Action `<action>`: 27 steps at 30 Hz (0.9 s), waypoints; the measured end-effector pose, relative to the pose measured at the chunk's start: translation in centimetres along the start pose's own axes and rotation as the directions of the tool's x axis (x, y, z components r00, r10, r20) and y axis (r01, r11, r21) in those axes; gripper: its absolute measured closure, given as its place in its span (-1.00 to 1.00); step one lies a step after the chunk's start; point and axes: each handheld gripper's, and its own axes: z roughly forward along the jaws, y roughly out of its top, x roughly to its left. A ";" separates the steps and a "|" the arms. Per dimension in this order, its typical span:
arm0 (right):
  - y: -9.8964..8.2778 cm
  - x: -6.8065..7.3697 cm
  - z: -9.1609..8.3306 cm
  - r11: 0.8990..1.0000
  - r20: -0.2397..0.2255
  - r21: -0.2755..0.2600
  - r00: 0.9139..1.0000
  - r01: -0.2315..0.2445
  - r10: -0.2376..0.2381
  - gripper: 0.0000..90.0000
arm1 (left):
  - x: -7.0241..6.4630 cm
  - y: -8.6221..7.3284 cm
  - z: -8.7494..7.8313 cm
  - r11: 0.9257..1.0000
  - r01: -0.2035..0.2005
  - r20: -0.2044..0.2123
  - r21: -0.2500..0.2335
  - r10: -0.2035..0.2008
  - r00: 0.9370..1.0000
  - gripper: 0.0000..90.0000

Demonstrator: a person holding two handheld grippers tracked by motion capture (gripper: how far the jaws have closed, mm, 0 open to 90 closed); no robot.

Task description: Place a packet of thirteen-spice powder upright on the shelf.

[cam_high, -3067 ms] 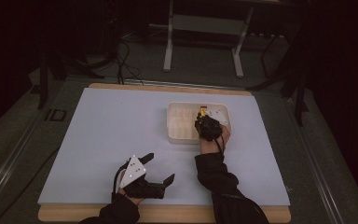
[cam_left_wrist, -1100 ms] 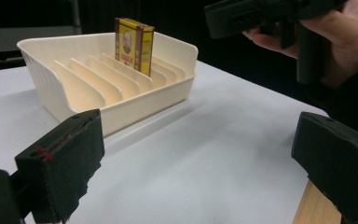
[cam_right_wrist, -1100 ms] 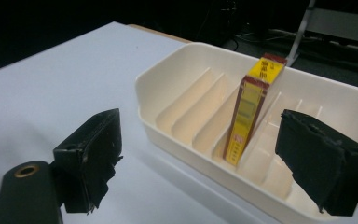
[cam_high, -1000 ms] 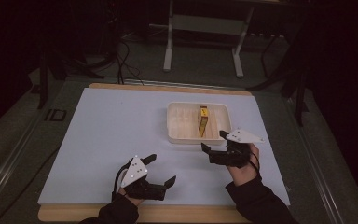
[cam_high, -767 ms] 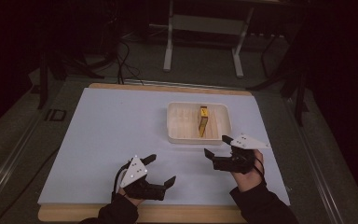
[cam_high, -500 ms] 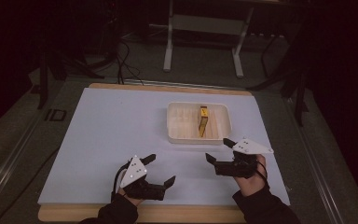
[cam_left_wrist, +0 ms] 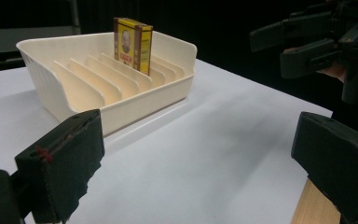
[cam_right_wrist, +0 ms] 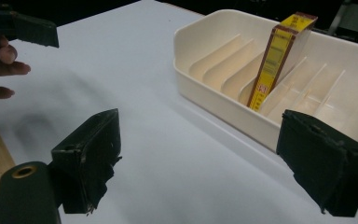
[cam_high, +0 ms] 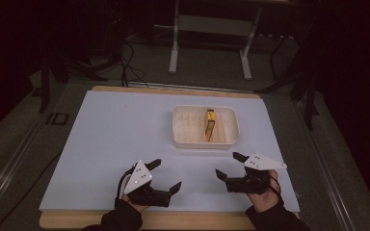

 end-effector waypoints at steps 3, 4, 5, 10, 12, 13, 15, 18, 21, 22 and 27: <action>-0.3 0.1 -0.4 1.000 -0.016 0.008 1.000 -0.004 0.004 -0.70 | 0.0 0.0 0.0 1.000 -0.001 0.001 0.000 0.001 1.000 -0.93; -0.5 0.1 -0.4 1.000 -0.016 0.012 1.000 -0.003 0.003 -0.70 | 0.0 0.0 0.0 1.000 0.001 0.001 -0.001 -0.001 1.000 -0.93; -0.5 0.1 -0.4 1.000 -0.016 0.012 1.000 -0.003 0.003 -0.70 | 0.0 0.0 0.0 1.000 0.001 0.001 -0.001 -0.001 1.000 -0.93; -1.1 0.3 -0.9 1.000 -0.020 0.026 1.000 0.011 -0.011 -0.69 | 0.0 0.0 0.0 1.000 0.000 0.001 0.000 0.000 1.000 -0.93; -1.2 0.2 -1.0 1.000 -0.019 0.027 1.000 0.015 -0.014 -0.69 | 0.0 0.0 0.0 1.000 0.000 0.001 0.000 0.000 1.000 -0.93; -1.4 0.1 -1.3 1.000 -0.020 0.023 1.000 0.004 -0.003 -0.69 | 0.0 0.0 0.0 1.000 0.000 0.003 0.000 0.000 1.000 -0.93; -1.6 -0.1 -1.6 1.000 -0.018 0.018 1.000 -0.005 0.005 -0.69 | 0.0 0.0 0.0 1.000 0.000 0.003 0.001 0.000 1.000 -0.93; -1.8 -0.2 -1.8 1.000 -0.020 0.022 1.000 -0.012 0.012 -0.69 | 0.0 -0.1 0.0 1.000 0.000 0.004 0.002 0.000 1.000 -0.93; -2.1 -0.5 -2.4 1.000 -0.009 0.002 1.000 -0.019 0.019 -0.69 | -0.1 -0.1 0.1 1.000 0.000 0.008 0.006 0.000 1.000 -0.93; -2.2 -0.6 -2.6 1.000 -0.007 0.001 1.000 -0.021 0.021 -0.69 | -0.1 -0.1 0.1 1.000 -0.001 0.008 0.004 0.001 1.000 -0.93; -3.0 -1.1 -2.6 1.000 0.004 0.019 1.000 -0.022 0.021 -0.69 | -0.1 0.0 0.1 1.000 -0.012 0.009 -0.002 0.012 1.000 -0.93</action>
